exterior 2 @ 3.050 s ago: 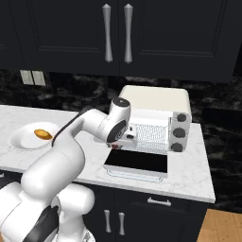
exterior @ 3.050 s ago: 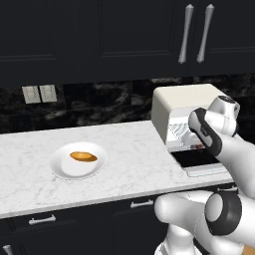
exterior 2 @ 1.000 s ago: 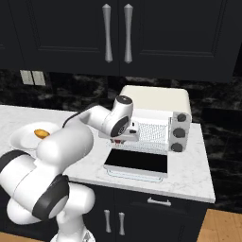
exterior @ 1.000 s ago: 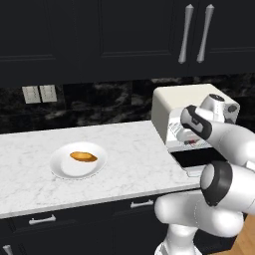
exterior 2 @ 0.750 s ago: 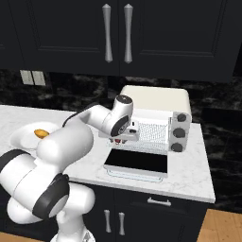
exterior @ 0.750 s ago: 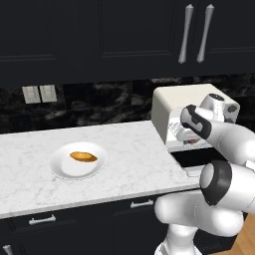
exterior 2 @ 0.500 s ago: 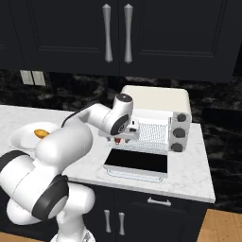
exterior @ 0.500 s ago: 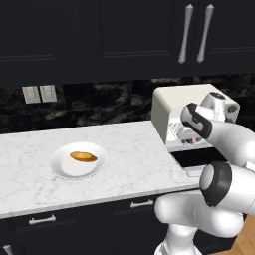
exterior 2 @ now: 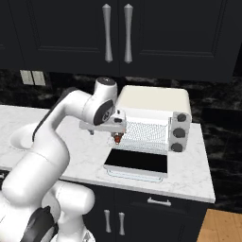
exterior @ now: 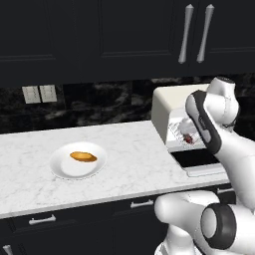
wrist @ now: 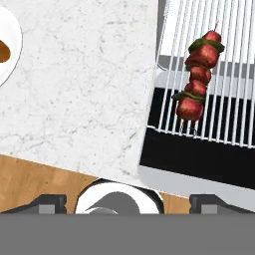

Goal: Pick up the kebab skewer and baguette bread, and place them inside the toaster oven. Close the toaster oven door and start by setting the timer.

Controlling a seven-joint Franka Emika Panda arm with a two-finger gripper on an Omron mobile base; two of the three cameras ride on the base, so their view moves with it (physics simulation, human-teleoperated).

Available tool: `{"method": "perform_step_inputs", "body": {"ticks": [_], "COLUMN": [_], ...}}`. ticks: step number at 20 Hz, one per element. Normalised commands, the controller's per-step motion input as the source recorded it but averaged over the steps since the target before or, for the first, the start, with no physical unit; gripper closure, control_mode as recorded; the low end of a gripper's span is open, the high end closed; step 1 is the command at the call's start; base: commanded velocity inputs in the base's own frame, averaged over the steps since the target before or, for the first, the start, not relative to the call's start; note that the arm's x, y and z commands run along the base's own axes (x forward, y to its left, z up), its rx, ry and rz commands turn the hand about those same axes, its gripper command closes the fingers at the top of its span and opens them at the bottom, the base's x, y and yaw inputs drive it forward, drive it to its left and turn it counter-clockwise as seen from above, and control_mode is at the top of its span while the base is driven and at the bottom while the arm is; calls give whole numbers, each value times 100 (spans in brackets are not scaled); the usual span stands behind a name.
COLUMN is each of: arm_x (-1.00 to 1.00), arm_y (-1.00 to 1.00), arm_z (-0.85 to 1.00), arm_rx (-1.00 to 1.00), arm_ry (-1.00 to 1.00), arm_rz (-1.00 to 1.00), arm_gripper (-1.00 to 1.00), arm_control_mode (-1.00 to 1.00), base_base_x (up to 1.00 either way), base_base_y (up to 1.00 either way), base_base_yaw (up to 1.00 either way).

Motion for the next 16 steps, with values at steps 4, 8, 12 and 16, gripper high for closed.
{"method": "perform_step_inputs", "body": {"ticks": [4, 8, 12, 16], "arm_x": [-100, -97, -39, 9], "arm_y": [100, 100, 100, 100], "arm_z": [60, 50, 15, 0], "arm_rx": [-13, -14, -12, -7], "arm_ry": [0, 0, 0, 3], "arm_rz": [1, 12, 21, 23], "arm_gripper": [-100, -100, -100, -100], "arm_control_mode": [-100, -100, -100, -100], "base_base_x": [0, 0, 0, 0], "base_base_y": [0, 0, 0, 0], "base_base_yaw": [0, 0, 0, 0]}}
